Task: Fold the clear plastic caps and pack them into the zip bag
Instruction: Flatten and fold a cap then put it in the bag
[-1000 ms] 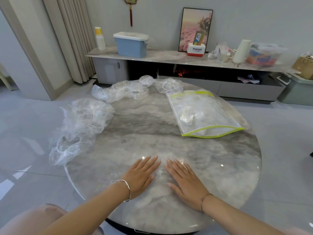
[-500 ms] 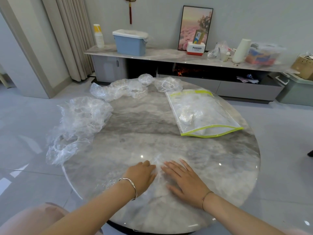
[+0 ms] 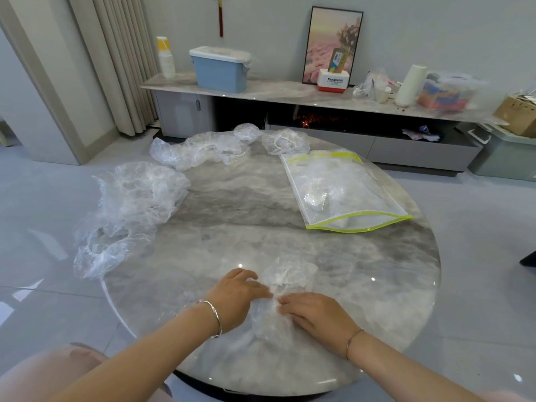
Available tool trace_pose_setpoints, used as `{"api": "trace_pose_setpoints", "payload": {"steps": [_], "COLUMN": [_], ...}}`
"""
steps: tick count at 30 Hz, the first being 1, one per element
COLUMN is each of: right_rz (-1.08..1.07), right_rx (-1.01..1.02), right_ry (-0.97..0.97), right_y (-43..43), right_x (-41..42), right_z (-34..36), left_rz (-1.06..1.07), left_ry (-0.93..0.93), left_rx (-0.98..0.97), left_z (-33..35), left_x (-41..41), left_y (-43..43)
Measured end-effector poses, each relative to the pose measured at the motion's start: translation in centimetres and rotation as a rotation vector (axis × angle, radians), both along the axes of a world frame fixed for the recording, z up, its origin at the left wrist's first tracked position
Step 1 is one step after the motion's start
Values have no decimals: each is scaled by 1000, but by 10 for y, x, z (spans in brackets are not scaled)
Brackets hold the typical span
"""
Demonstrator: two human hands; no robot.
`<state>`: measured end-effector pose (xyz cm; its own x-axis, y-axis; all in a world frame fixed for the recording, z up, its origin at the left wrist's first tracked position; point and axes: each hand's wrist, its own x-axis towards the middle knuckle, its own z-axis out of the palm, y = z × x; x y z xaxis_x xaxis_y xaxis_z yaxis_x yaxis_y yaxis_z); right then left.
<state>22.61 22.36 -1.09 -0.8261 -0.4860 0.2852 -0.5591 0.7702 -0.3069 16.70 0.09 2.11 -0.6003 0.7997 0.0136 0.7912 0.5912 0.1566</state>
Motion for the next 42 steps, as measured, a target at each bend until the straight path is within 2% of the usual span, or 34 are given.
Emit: {"api": "trace_pose_setpoints", "payload": {"steps": [1,3,5,7,8,10,13,14,16,18,19,21,23,26,28,32,35,37,39,42], "right_rz": [-94,-271,-447,-575,-630,-745,-838,-836,-727,-460,-334,-209,-138,-86,-121,-141,-147,-154,-155,-182], "right_rx": [-145,-472,-749,-952,-1033,-1149,-1216,-1174,-912,-546,-397,-244,-112,147,185,255,265,244,231,118], "right_ry": [-128,-401,-505,-615,-687,-788,-753,-647,-324,-76,-39,-105,-186,-280,-360,-419,-410,-400,-379,-337], "right_y": [-2,-5,-4,-4,-4,-3,-1,-1,1,1,-1,-6,-8,-7,-5,-5,-7,-9,-9,-8], "right_x": [3,2,-6,-14,-16,-17,-19,-19,-13,-5,-2,2,3,6,7,7,8,7,5,0], "right_z": [5,11,13,19,23,30,34,34,35,37,36,34,29,20,19,15,12,10,10,14], "left_rz": [36,139,189,187,188,317,461,499,555,592,607,562,392,190,165,155,194,131,117,153], "left_ry": [-11,-193,-347,-338,-327,-380,-498,-557,-656,-665,-607,-360,-103,138,155,-2,-75,-57,-146,-128], "left_rx": [42,78,95,119,133,239,441,487,506,511,527,539,510,342,183,-51,-96,-112,-130,-106], "left_z": [0,-2,0,-1,0,-4,-13,-15,-17,-19,-19,-16,-13,-13,-23,-44,-34,-28,-25,-17], "left_x": [0,-1,-2,-4,-2,-2,-4,-5,-5,-6,-6,-4,-2,7,15,23,21,21,23,15], "left_y": [0,-1,-2,-3,-3,0,6,7,8,10,10,12,12,15,17,12,11,14,17,22]}}
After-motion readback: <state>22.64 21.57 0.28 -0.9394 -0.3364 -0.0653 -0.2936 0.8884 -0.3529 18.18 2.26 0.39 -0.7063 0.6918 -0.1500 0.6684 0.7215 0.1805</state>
